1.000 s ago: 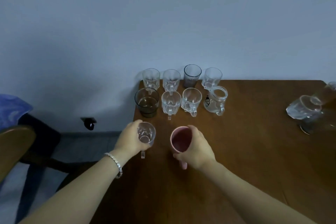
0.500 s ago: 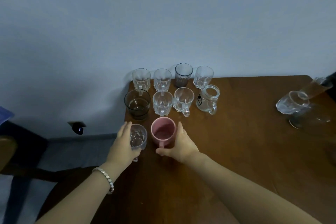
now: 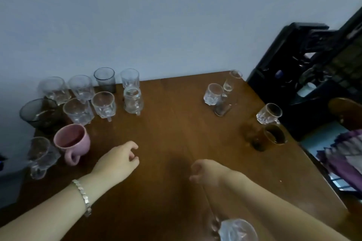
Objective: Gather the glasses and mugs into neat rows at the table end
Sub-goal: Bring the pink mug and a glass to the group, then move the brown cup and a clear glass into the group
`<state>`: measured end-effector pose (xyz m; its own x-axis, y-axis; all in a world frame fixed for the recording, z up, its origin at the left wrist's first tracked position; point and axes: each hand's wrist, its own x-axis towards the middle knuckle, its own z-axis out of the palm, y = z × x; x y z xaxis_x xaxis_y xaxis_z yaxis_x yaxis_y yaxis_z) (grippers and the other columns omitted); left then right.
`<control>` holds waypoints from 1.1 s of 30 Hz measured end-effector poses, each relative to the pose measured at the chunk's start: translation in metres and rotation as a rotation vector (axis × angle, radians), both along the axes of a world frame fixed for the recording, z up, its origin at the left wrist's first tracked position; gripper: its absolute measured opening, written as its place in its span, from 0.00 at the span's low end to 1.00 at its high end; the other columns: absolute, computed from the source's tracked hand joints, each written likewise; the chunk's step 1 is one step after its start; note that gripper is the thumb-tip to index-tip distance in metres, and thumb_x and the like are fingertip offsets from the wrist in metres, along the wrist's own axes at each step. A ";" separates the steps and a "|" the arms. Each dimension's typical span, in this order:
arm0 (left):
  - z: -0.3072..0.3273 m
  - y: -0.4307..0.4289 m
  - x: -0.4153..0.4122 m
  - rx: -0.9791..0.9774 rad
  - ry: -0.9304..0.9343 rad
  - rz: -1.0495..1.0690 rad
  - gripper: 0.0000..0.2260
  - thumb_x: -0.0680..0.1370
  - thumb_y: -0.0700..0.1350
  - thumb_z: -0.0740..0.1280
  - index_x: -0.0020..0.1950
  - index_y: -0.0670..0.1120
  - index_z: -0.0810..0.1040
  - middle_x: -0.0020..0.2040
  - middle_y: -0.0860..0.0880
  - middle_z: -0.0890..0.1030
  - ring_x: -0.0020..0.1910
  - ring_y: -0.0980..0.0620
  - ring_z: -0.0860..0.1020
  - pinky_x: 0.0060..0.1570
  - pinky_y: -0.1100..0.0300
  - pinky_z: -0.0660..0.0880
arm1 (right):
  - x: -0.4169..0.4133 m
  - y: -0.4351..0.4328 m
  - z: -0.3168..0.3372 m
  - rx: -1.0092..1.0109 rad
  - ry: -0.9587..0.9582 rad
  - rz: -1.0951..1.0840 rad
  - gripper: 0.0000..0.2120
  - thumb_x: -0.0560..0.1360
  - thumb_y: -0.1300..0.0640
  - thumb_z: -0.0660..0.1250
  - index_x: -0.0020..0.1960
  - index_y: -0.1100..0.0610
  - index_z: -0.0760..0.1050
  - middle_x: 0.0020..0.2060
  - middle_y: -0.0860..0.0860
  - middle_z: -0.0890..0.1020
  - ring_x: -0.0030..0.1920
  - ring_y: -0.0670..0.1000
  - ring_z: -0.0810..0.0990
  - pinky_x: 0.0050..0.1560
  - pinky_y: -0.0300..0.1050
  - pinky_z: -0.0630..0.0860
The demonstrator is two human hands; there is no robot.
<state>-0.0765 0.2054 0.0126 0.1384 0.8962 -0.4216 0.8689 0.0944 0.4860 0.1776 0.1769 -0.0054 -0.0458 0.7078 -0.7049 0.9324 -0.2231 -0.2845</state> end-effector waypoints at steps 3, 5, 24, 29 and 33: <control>0.000 -0.004 0.064 -0.024 -0.001 -0.059 0.14 0.78 0.48 0.63 0.64 0.51 0.72 0.58 0.53 0.79 0.51 0.55 0.79 0.44 0.62 0.76 | 0.071 -0.004 0.011 0.101 -0.017 -0.067 0.20 0.75 0.48 0.65 0.64 0.54 0.72 0.61 0.53 0.77 0.59 0.53 0.77 0.55 0.43 0.74; -0.001 -0.008 0.107 -0.044 0.000 -0.082 0.14 0.79 0.48 0.63 0.64 0.51 0.72 0.58 0.52 0.79 0.52 0.54 0.79 0.46 0.62 0.77 | 0.123 0.000 0.012 0.205 -0.050 -0.136 0.20 0.75 0.50 0.66 0.65 0.55 0.72 0.62 0.54 0.77 0.61 0.53 0.76 0.59 0.45 0.74; -0.019 -0.068 0.252 -0.183 -0.011 0.160 0.15 0.78 0.47 0.64 0.65 0.48 0.73 0.57 0.50 0.80 0.53 0.53 0.78 0.54 0.58 0.76 | 0.289 0.020 -0.022 0.347 -0.035 -0.155 0.51 0.60 0.45 0.78 0.75 0.55 0.55 0.69 0.53 0.63 0.67 0.58 0.70 0.63 0.54 0.75; -0.038 -0.120 0.257 -0.349 0.060 0.015 0.29 0.72 0.61 0.67 0.70 0.52 0.65 0.69 0.50 0.69 0.64 0.50 0.73 0.60 0.55 0.73 | 0.270 -0.031 -0.011 0.334 0.079 -0.051 0.55 0.60 0.43 0.78 0.76 0.53 0.50 0.71 0.50 0.61 0.68 0.55 0.68 0.64 0.49 0.73; -0.049 -0.159 0.264 -0.377 0.208 -0.221 0.42 0.67 0.66 0.69 0.75 0.52 0.55 0.72 0.49 0.63 0.68 0.48 0.68 0.61 0.52 0.71 | 0.249 -0.050 0.000 0.338 0.133 0.015 0.55 0.61 0.43 0.78 0.77 0.53 0.49 0.71 0.50 0.61 0.69 0.55 0.67 0.64 0.48 0.72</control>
